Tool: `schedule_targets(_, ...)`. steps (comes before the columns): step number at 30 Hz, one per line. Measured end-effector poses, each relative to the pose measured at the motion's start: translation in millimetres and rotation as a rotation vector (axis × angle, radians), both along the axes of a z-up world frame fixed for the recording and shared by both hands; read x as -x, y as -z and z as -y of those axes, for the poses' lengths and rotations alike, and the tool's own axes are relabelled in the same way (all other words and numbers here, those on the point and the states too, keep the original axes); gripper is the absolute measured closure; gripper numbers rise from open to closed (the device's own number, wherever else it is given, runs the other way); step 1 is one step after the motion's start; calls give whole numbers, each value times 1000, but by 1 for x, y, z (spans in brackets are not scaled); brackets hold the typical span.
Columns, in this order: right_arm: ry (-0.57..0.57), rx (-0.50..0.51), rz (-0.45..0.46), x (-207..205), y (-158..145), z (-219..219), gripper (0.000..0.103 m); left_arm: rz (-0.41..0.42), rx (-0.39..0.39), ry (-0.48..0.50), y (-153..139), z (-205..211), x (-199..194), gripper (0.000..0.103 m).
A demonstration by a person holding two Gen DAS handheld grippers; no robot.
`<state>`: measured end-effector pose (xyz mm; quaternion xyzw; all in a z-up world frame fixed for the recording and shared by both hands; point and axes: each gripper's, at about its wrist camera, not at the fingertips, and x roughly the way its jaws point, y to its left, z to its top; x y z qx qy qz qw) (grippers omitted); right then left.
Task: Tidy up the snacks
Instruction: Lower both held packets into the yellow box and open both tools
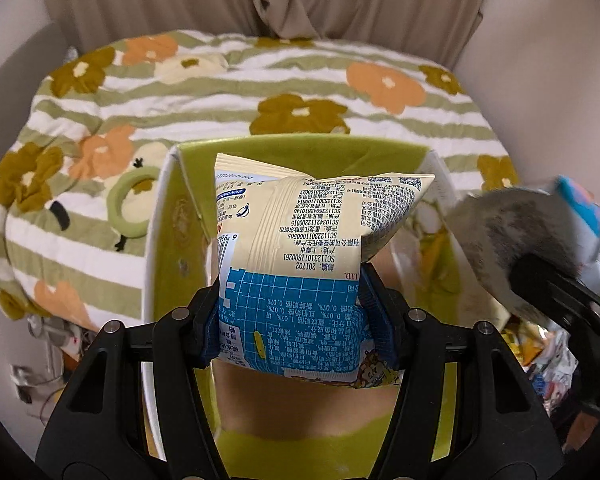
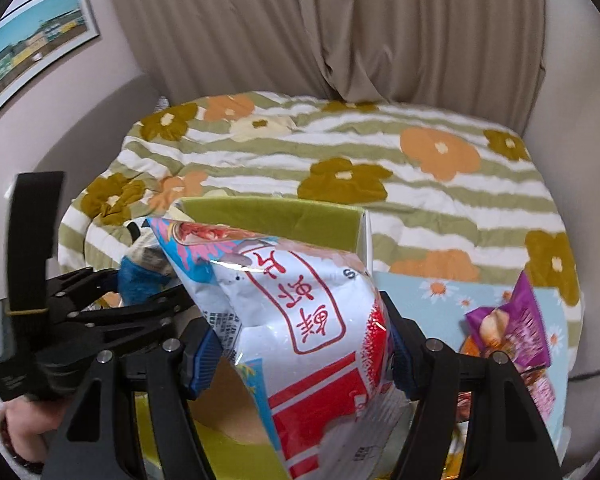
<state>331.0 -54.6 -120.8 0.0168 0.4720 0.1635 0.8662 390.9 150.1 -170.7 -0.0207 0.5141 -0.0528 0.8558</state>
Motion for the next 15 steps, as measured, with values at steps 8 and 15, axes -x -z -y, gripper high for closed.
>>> schedule_targets(8, 3, 19, -46, -19, 18, -7, 38, -41, -17, -31, 31, -9, -32, 23)
schedule_targets(15, -12, -4, -58, -27, 24, -5, 38, -12, -25, -78, 21, -21, -25, 1)
